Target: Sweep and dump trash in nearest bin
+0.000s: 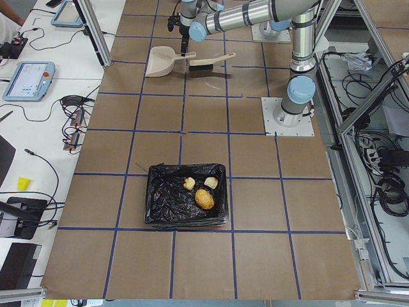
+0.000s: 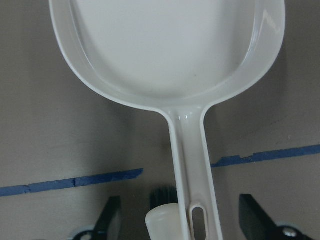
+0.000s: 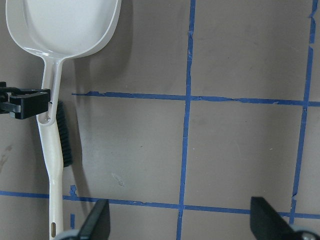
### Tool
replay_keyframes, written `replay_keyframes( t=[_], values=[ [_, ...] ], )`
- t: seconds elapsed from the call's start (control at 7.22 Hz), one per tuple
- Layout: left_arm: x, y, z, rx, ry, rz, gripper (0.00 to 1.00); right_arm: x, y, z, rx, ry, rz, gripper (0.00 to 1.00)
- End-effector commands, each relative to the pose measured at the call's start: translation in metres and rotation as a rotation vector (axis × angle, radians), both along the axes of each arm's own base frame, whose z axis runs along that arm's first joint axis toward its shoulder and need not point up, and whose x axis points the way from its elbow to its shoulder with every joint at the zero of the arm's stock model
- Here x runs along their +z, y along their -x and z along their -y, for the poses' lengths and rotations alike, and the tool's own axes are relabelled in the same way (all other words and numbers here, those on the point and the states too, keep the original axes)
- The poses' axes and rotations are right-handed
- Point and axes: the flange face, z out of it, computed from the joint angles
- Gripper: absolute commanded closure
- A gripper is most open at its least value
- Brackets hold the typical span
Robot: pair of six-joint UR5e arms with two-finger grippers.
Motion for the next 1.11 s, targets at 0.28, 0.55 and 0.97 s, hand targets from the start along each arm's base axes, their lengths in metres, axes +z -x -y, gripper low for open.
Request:
replay_keyframes(
  t=[0.28, 0.55, 0.97],
  values=[
    [0.104, -0.106, -0.036, -0.006, -0.101, 0.04, 0.0, 0.0, 0.0, 0.003, 0.0, 0.008, 0.001, 0.0],
    [0.157, -0.145, -0.052, -0.037, -0.131, 0.048, 0.0, 0.001, 0.0, 0.003, 0.002, 0.009, 0.001, 0.0],
    [0.221, -0.192, -0.044, -0.008, -0.141, 0.05, 0.0, 0.002, 0.0, 0.003, 0.002, 0.009, 0.001, 0.0]
  ],
)
